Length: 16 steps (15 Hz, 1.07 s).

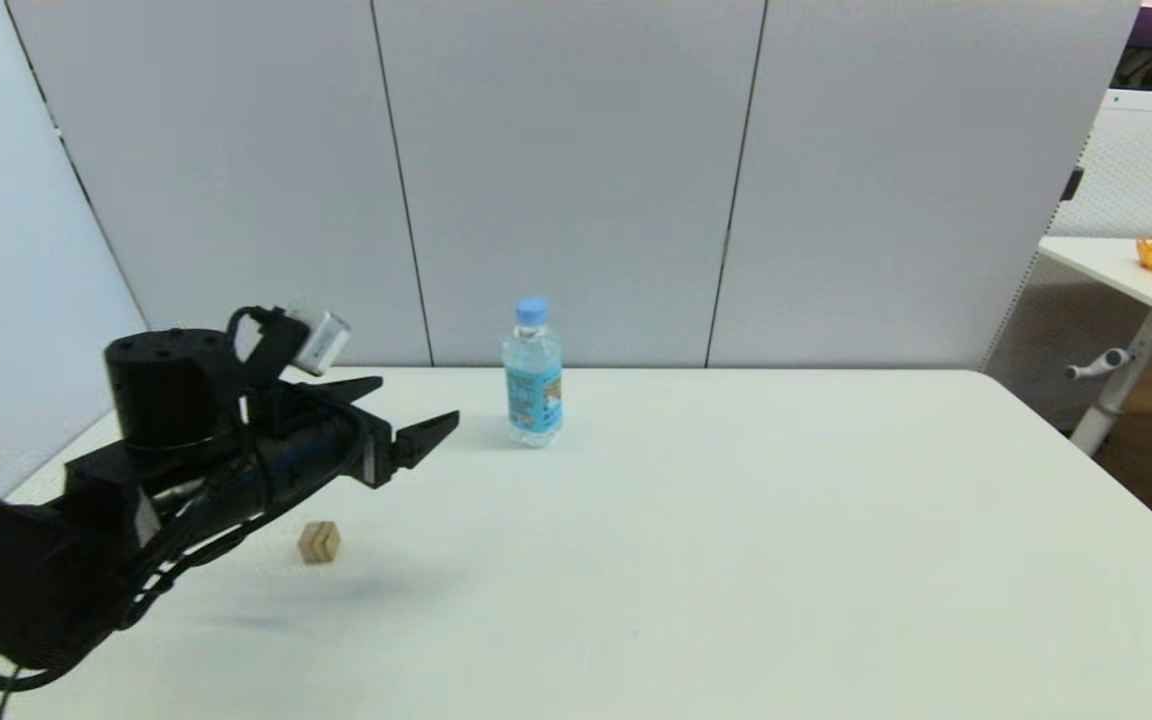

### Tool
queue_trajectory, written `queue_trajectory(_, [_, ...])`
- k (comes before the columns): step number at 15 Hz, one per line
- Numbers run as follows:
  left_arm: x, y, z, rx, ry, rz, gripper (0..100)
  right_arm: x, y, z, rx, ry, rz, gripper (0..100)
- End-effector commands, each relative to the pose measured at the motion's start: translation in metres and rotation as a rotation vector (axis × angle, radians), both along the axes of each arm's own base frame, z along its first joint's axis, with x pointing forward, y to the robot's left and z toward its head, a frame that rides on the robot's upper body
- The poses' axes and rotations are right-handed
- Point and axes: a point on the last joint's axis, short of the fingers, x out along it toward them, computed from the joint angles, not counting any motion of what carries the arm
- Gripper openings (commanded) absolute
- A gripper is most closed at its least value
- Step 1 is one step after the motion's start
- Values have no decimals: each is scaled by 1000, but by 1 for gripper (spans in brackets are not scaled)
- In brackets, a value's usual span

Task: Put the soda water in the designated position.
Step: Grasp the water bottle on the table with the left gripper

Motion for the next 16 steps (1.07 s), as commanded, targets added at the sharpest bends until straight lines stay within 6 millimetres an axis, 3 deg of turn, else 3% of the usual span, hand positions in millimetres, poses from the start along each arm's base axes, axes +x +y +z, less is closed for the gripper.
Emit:
queue_trajectory(1, [43, -41, -26, -29, 13, -67, 100, 0, 0, 0, -1, 0, 2, 100])
queue_trajectory(8, [88, -70, -46, -91, -41, -82, 100, 0, 0, 0, -1, 0, 0, 100])
queue_trajectory(16, [109, -91, -43, -141, -96, -103, 100, 0, 0, 0, -1, 0, 0, 100])
